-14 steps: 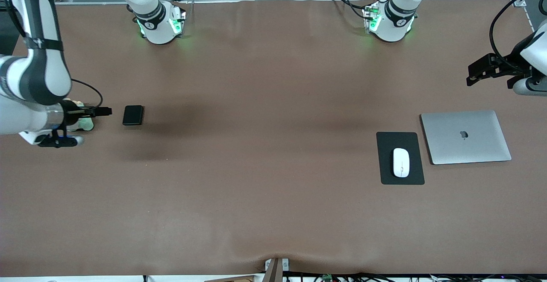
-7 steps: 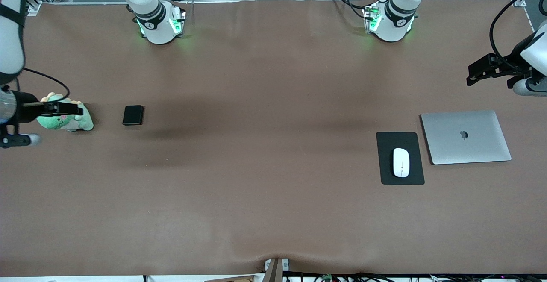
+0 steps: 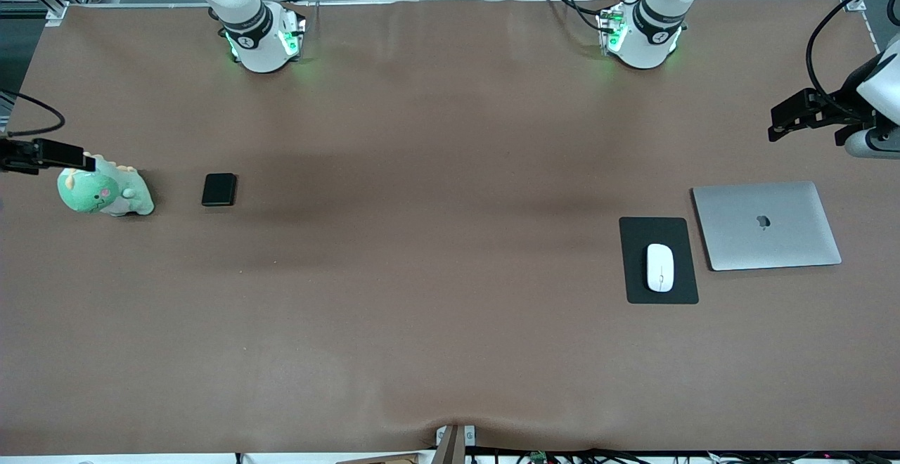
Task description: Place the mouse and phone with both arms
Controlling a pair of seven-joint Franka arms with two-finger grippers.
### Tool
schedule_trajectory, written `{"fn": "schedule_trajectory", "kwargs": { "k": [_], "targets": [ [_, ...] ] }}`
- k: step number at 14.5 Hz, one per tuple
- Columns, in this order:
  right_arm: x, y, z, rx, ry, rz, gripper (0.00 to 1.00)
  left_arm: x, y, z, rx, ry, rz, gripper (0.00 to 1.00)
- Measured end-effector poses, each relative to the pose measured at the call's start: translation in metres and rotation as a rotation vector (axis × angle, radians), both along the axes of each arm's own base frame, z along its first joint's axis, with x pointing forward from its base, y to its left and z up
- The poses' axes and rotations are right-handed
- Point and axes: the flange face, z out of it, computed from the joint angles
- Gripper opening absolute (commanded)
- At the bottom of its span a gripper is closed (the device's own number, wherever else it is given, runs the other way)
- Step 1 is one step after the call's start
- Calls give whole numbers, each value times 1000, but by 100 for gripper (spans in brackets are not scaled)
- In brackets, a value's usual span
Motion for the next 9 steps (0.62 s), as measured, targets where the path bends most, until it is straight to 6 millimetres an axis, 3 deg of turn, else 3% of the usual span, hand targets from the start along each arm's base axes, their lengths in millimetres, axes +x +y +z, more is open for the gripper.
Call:
{"fn": "schedule_trajectory", "kwargs": {
  "k": [4,7,9],
  "targets": [
    [-13,19,38,3,-11,35,100,0,0,0,0,0,0,100],
    [-34,20,69,5,-52,37,100,0,0,0,0,1,0,100],
    [-45,19,78,8,-69,36,100,0,0,0,0,1,0,100]
  ]
}}
